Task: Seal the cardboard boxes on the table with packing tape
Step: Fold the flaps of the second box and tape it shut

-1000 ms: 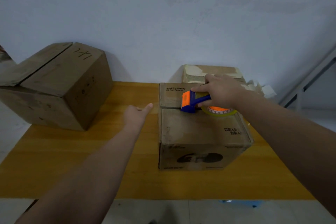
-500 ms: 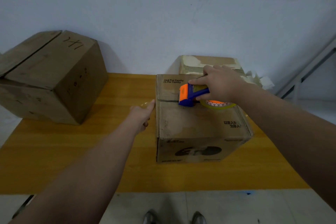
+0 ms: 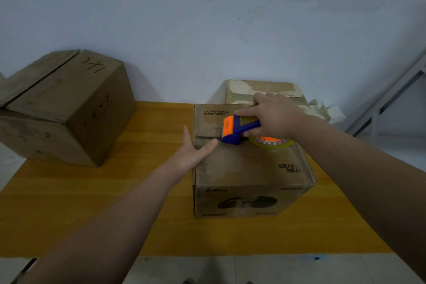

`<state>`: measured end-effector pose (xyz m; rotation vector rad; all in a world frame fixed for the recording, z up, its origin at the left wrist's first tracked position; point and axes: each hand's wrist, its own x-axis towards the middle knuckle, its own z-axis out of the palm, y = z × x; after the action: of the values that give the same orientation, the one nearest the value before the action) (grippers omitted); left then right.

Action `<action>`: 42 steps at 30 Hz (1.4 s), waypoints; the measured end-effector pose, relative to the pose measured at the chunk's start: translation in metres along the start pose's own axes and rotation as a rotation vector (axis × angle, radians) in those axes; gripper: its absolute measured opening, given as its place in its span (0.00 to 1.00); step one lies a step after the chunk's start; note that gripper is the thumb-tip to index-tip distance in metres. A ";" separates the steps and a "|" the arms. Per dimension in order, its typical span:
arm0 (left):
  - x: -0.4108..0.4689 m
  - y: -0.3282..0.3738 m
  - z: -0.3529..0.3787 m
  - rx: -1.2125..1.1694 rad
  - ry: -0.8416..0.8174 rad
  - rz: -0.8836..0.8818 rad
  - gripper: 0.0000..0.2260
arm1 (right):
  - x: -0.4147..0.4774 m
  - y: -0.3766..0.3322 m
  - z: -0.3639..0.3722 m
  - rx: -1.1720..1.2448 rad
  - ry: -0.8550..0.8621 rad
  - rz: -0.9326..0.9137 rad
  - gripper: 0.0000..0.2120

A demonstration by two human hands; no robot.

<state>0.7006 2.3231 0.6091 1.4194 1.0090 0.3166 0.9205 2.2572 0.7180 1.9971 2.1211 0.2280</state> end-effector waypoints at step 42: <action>-0.010 0.014 0.069 1.226 0.427 0.315 0.33 | 0.022 0.019 0.012 -0.236 -0.169 0.060 0.12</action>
<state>0.7506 2.2725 0.6149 2.7143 1.4118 0.2254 0.9412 2.2802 0.7099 1.8743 1.8409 0.2936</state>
